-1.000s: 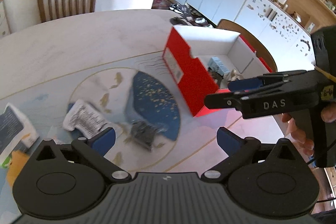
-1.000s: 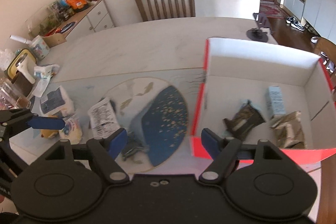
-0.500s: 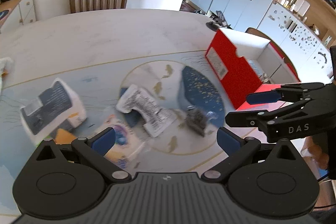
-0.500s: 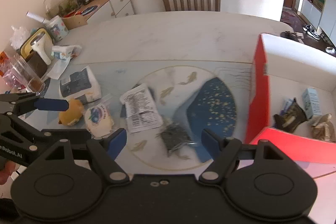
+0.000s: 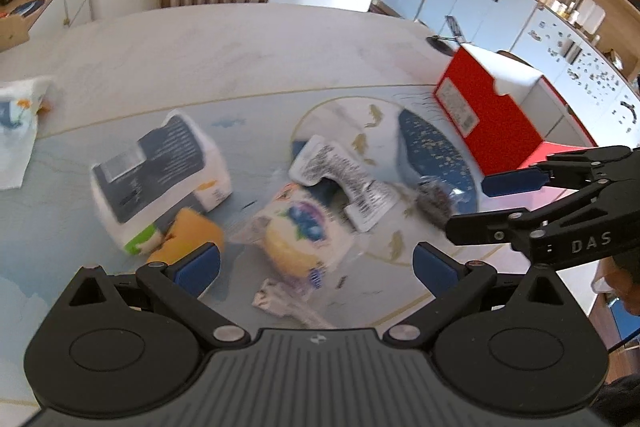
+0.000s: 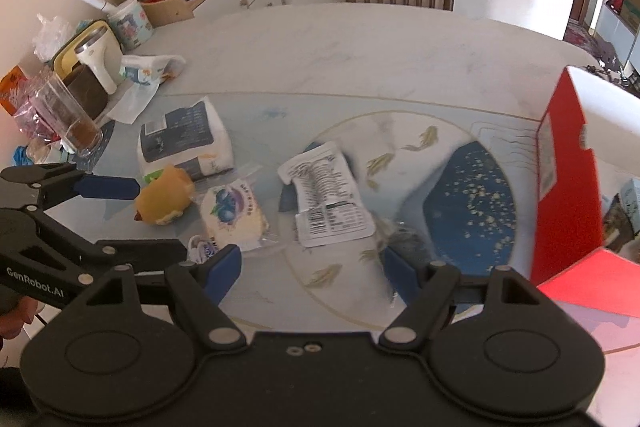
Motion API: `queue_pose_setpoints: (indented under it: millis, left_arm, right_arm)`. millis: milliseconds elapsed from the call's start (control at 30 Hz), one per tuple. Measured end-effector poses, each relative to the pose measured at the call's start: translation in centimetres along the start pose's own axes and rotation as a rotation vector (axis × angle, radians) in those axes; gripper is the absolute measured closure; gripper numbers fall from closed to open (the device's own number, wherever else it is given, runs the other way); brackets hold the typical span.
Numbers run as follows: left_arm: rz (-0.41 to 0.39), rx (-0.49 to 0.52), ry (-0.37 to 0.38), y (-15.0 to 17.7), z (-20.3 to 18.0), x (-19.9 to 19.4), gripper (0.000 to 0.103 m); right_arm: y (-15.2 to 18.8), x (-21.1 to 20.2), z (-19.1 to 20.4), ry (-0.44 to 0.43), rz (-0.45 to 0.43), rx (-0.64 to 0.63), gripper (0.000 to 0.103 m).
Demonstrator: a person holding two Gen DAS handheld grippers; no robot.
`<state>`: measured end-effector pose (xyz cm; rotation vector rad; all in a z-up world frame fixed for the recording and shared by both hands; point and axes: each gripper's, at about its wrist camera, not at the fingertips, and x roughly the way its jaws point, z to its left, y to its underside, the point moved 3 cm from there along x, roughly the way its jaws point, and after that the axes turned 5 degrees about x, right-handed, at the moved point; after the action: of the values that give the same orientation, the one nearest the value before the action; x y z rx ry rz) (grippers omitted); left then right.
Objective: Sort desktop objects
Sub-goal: 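Move both tools back from the box to the table items, then grasp the yellow toy with the left tool while the right tool grasps the blueberry bun bag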
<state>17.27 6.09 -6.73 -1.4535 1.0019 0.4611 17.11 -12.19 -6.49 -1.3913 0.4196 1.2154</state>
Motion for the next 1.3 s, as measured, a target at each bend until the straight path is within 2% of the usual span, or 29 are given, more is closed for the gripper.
queue_pose_setpoints:
  millis: [533, 833, 1167, 1300]
  left_arm:
    - [0.025, -0.093, -0.069, 1.7, 6.2, 1.4, 0.000]
    - [0.045, -0.123, -0.066, 2.5, 8.0, 3.0, 0.000]
    - [0.052, -0.148, -0.066, 2.6, 9.3, 4.2, 0.006]
    - [0.050, -0.157, -0.064, 2.8, 9.6, 4.5, 0.015]
  right_arm:
    - [-0.9, 4.2, 4.6, -0.055, 0.064, -0.092, 0.025]
    - [-1.1, 7.4, 6.0, -0.059, 0.114, -0.119, 0.026]
    - [-1.5, 9.7, 6.0, -0.044, 0.150, -0.125, 0.027]
    - [-1.6, 10.2, 5.8, -0.032, 0.162, -0.124, 0.027]
